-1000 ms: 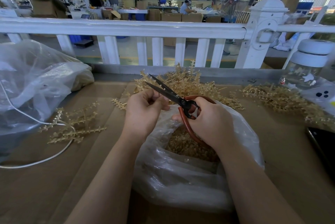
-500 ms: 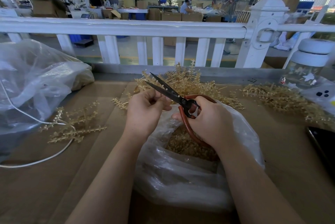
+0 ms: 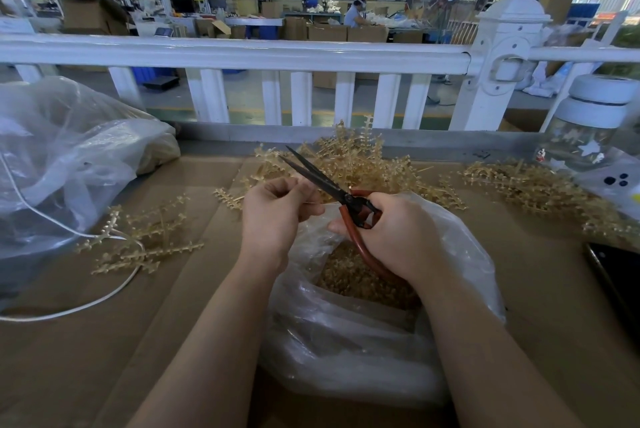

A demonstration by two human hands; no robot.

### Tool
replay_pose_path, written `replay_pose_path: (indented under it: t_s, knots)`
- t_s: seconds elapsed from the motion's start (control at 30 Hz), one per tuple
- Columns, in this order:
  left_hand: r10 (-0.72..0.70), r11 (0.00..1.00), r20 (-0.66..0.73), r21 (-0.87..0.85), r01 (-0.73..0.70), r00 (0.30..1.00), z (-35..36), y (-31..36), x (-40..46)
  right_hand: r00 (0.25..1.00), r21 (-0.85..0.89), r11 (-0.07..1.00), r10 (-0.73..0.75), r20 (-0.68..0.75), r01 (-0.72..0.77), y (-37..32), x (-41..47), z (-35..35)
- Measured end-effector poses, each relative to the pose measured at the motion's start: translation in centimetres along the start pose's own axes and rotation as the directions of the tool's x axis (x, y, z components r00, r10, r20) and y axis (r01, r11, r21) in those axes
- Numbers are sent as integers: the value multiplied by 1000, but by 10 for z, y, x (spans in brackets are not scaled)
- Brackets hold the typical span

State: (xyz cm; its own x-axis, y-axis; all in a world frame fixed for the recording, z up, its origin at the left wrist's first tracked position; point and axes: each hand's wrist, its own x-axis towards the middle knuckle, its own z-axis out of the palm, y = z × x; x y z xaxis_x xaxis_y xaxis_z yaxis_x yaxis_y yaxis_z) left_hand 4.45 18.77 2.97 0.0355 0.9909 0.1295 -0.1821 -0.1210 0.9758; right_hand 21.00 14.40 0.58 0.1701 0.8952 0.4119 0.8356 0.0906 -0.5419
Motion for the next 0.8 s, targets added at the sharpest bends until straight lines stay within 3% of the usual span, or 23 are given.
replay_pose_path:
  t_s: [0.13, 0.3, 0.57, 0.67, 0.8]
  knots:
    - [-22, 1000, 20, -19, 22, 1000, -1, 0, 0, 998, 74, 995, 64, -21, -63, -2, 1, -1]
    - [-9, 977, 173, 209, -28, 985, 9, -5, -6, 984, 442, 884, 175, -12, -152, -6, 6, -1]
    - [-23, 965, 243, 258, -42, 970, 10, -7, -7, 968, 560, 791, 221, 116, -248, -8, 8, -3]
    - [6, 962, 204, 267, -61, 979, 11, -7, -9, 966, 567, 783, 224, 129, -257, -9, 8, -2]
    - [192, 852, 11, 494, -172, 981, 9, -9, -7, 952, 581, 756, 271, 140, -301, -8, 10, -1]
